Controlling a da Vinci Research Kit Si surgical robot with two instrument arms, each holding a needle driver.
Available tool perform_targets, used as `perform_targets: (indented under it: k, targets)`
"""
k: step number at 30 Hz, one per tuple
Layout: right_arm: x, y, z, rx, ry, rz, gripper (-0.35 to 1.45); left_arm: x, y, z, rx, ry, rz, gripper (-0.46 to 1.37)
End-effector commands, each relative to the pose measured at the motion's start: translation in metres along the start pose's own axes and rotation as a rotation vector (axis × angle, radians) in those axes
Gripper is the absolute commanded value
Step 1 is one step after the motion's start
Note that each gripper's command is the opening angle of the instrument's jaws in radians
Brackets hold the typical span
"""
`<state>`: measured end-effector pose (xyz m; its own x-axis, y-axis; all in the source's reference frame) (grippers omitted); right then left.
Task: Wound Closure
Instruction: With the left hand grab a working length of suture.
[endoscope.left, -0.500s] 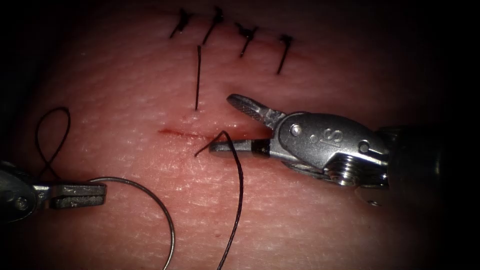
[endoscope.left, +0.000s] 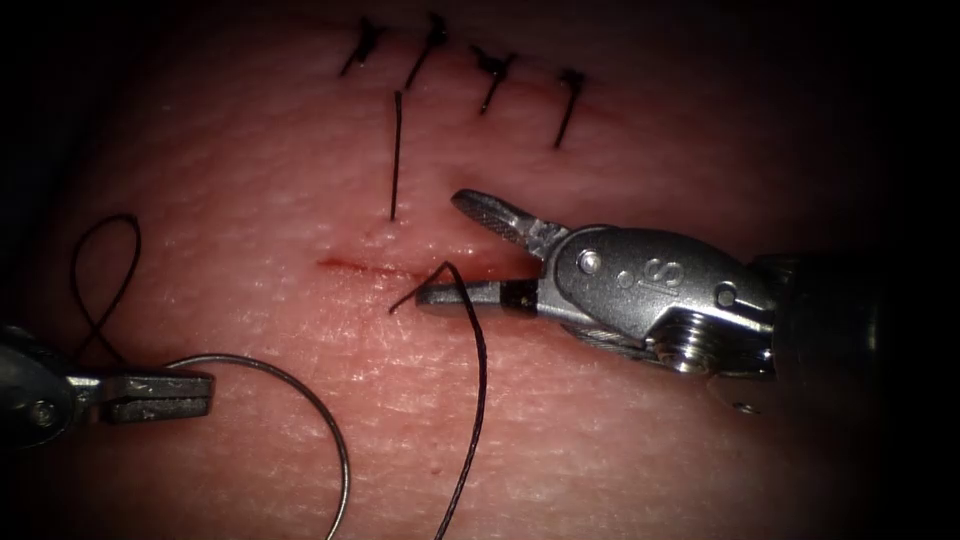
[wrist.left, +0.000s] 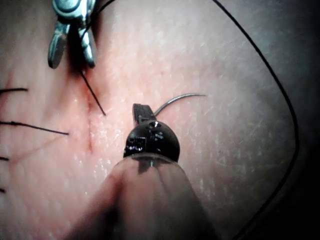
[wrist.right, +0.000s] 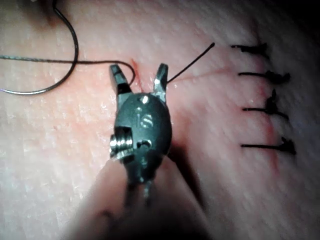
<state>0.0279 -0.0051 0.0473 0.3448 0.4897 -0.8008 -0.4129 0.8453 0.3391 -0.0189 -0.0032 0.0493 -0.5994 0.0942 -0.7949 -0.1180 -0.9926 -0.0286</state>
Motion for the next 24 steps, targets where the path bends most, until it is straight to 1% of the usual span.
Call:
perform_targets:
  k: [1, 3, 4, 6, 7, 8, 9, 12, 14, 16, 17, 18, 19, 20, 21, 22, 24]
  targets:
    - [-0.0001, 0.0002, -0.0001, 0.004, 0.001, -0.001, 0.88, 0.0004, 0.0000, -0.0001, 0.004, 0.019, 0.002, -0.35]
    - [-0.0003, 0.0005, -0.0003, 0.006, 0.005, -0.004, 0.88, 0.0014, -0.0001, -0.0004, 0.010, 0.042, 0.002, -0.35]
    - [-0.0006, 0.0007, -0.0005, 0.011, 0.000, -0.006, 0.88, 0.0025, -0.0002, -0.0006, 0.018, 0.064, 0.011, -0.35]
    - [-0.0008, 0.0009, -0.0006, 0.015, -0.005, -0.008, 0.88, 0.0035, -0.0003, -0.0007, 0.027, 0.085, 0.016, -0.35]
    - [-0.0010, 0.0010, -0.0007, 0.020, -0.012, -0.010, 0.88, 0.0043, -0.0003, -0.0007, 0.029, 0.105, 0.024, -0.32]
    - [-0.0015, 0.0011, -0.0007, 0.028, -0.028, -0.013, 0.88, 0.0058, -0.0001, -0.0007, 0.021, 0.142, 0.037, -0.14]
    - [-0.0016, 0.0011, -0.0007, 0.030, -0.033, -0.014, 0.88, 0.0063, -0.0001, -0.0007, 0.019, 0.151, 0.036, -0.08]
    - [-0.0022, 0.0011, -0.0005, 0.047, -0.050, -0.022, 0.87, 0.0086, 0.0006, -0.0001, 0.002, 0.185, 0.059, 0.18]
    - [-0.0028, 0.0012, -0.0003, 0.063, -0.045, -0.033, 0.87, 0.0102, 0.0014, 0.0007, -0.016, 0.208, 0.100, 0.28]
    - [-0.0031, 0.0013, -0.0002, 0.070, -0.044, -0.039, 0.86, 0.0111, 0.0019, 0.0014, -0.025, 0.219, 0.119, 0.35]
    - [-0.0034, 0.0013, -0.0001, 0.072, -0.046, -0.042, 0.86, 0.0117, 0.0021, 0.0020, -0.033, 0.226, 0.130, 0.49]
    - [-0.0036, 0.0014, 0.0000, 0.073, -0.051, -0.044, 0.86, 0.0122, 0.0023, 0.0026, -0.043, 0.234, 0.142, 0.76]
    - [-0.0037, 0.0014, 0.0000, 0.074, -0.053, -0.051, 0.86, 0.0125, 0.0023, 0.0029, -0.049, 0.240, 0.158, 0.97]
    - [-0.0039, 0.0015, 0.0001, 0.075, -0.056, -0.052, 0.86, 0.0128, 0.0023, 0.0032, -0.055, 0.246, 0.174, 1.09]
    - [-0.0040, 0.0015, 0.0001, 0.075, -0.056, -0.053, 0.86, 0.0130, 0.0022, 0.0036, -0.063, 0.254, 0.191, 1.15]
    - [-0.0040, 0.0016, 0.0001, 0.075, -0.056, -0.053, 0.86, 0.0131, 0.0020, 0.0038, -0.070, 0.261, 0.206, 1.15]
    - [-0.0039, 0.0016, 0.0000, 0.075, -0.056, -0.047, 0.86, 0.0131, 0.0014, 0.0044, -0.058, 0.256, 0.245, 1.13]
